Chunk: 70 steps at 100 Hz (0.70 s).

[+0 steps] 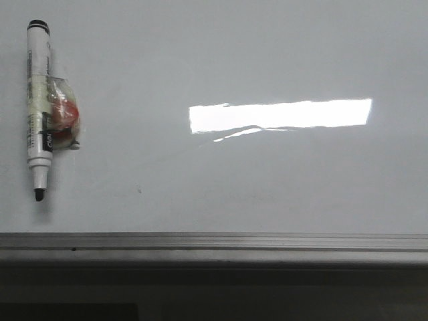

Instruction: Write number 3 on whiteboard

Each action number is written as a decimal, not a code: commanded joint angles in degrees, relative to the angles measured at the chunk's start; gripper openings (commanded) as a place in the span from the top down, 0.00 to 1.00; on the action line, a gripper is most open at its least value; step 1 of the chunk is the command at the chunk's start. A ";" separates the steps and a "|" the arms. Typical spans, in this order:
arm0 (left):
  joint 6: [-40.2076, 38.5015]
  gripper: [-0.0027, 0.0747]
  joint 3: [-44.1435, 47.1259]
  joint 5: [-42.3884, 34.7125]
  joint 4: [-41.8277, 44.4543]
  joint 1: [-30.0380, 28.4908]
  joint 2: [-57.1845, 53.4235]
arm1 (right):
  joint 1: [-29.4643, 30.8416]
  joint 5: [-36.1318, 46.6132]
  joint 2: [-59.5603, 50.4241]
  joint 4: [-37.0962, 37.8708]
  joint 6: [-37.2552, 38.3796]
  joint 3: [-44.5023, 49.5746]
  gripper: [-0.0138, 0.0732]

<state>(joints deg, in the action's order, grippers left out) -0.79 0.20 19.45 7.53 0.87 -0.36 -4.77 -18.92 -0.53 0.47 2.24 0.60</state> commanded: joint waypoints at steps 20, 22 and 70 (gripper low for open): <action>-0.02 0.99 2.03 -11.23 -1.10 0.03 -1.35 | 0.28 9.83 -0.95 0.81 -0.30 1.40 0.90; -0.02 0.99 2.03 -11.91 -1.10 0.03 -1.35 | 0.28 10.18 -0.95 0.93 -0.30 1.40 0.90; -0.59 0.99 -5.15 -10.86 -3.14 -0.09 4.81 | 0.17 10.54 2.90 -9.58 0.52 0.42 0.90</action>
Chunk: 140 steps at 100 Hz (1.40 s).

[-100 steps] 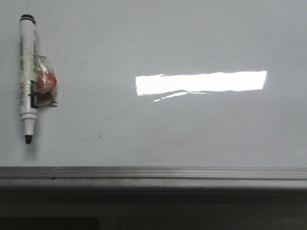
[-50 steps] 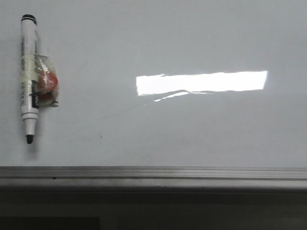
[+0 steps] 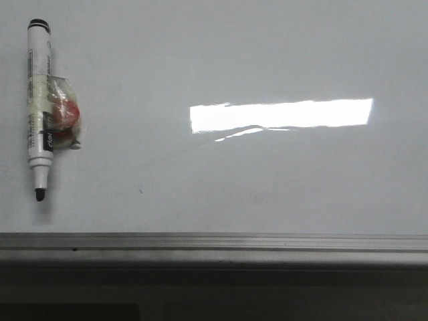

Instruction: Write number 3 on whiteboard

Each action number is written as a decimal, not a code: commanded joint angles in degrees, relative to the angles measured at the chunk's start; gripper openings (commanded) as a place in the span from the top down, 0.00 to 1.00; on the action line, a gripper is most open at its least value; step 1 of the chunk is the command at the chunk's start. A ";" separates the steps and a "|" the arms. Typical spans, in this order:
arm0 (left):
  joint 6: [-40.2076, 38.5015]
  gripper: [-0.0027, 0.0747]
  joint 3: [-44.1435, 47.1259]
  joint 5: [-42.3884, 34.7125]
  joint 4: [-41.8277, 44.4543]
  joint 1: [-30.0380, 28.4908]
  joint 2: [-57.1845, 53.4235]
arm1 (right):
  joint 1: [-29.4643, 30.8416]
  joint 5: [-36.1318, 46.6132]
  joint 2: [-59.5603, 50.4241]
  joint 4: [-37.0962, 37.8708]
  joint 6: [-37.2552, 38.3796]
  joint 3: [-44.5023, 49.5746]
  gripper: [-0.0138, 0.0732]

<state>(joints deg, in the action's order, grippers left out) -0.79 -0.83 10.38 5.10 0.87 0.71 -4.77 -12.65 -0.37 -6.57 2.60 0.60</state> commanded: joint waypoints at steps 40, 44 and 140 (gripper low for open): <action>-0.59 0.98 -15.77 2.22 -3.05 -0.09 17.92 | 0.07 3.66 20.95 -3.40 -0.09 -10.13 0.90; -0.59 0.95 -15.77 1.04 -3.05 0.01 18.05 | 0.07 4.48 21.61 -3.40 -0.09 -10.13 0.90; -0.59 0.40 -13.93 -18.03 -18.21 44.91 35.21 | 0.07 7.76 22.71 -3.40 -0.09 -10.02 0.90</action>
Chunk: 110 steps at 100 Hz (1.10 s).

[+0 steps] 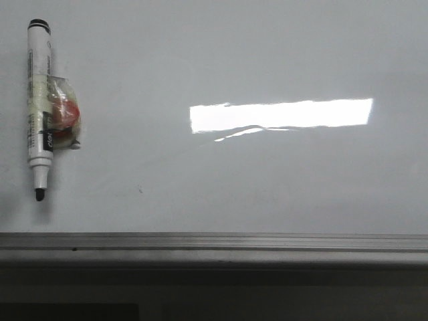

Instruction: Write number 3 on whiteboard

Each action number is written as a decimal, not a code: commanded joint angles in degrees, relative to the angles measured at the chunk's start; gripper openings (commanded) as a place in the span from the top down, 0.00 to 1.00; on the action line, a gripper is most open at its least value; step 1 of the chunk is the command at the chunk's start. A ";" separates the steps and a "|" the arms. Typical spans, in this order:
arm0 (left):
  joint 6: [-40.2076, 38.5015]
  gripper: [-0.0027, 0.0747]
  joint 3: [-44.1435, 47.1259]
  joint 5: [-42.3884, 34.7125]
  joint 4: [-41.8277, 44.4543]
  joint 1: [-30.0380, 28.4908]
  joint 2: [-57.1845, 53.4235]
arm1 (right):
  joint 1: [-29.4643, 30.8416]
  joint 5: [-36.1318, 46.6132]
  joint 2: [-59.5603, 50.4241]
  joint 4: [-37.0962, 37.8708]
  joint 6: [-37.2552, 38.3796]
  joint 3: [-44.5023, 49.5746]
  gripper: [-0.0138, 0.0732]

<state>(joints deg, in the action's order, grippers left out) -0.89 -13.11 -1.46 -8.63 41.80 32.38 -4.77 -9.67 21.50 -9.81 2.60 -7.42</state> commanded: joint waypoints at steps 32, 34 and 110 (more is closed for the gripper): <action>-0.49 0.44 -1.65 -15.76 -13.73 7.56 18.78 | 0.07 4.79 0.84 -0.16 -0.09 -2.00 0.90; -0.49 0.45 -1.65 -16.35 -14.07 7.56 19.48 | 0.07 4.79 0.84 -0.16 -0.09 -2.00 0.90; -0.04 0.99 -2.22 -20.36 12.71 9.68 24.52 | -16.47 -0.80 4.17 0.20 -6.28 -7.70 0.90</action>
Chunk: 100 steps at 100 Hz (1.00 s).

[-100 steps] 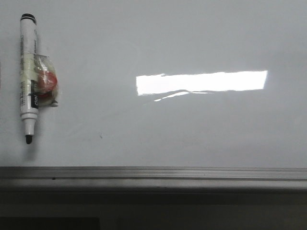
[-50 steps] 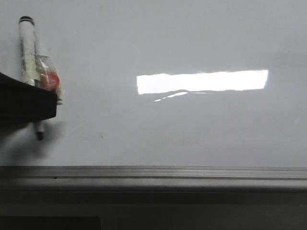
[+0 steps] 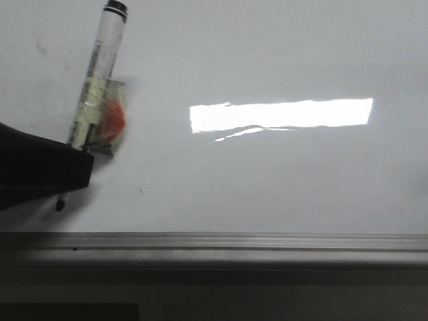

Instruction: Write number 3 on whiteboard

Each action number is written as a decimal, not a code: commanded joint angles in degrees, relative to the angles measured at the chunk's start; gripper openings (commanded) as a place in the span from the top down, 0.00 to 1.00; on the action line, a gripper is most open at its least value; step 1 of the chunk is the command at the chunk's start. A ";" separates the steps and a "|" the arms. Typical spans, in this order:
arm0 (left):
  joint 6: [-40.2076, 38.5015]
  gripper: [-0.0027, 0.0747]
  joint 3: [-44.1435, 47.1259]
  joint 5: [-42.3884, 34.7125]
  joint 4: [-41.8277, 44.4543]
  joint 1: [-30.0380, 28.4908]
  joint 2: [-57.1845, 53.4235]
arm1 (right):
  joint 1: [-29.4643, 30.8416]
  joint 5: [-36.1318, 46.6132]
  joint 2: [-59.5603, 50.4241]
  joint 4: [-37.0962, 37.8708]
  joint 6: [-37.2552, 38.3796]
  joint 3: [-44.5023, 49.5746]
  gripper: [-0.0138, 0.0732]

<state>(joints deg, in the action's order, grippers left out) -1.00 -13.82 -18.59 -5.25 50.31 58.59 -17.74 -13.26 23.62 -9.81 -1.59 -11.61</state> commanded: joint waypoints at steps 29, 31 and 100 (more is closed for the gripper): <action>0.20 0.99 -1.73 -3.23 27.55 2.30 -2.92 | -23.86 1.99 16.46 0.20 -2.10 -14.23 0.82; 0.20 0.99 -1.73 -3.23 28.01 2.30 -2.92 | -25.61 2.28 17.71 0.20 -2.10 -15.13 0.78; 0.30 0.99 -1.73 -2.95 31.12 2.30 -2.92 | -38.98 1.93 39.50 2.10 -2.10 -32.38 0.54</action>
<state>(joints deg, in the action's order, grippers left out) -0.67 -13.82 -17.71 26.55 52.19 56.47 -56.63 -14.80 63.33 -8.25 -2.99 -41.43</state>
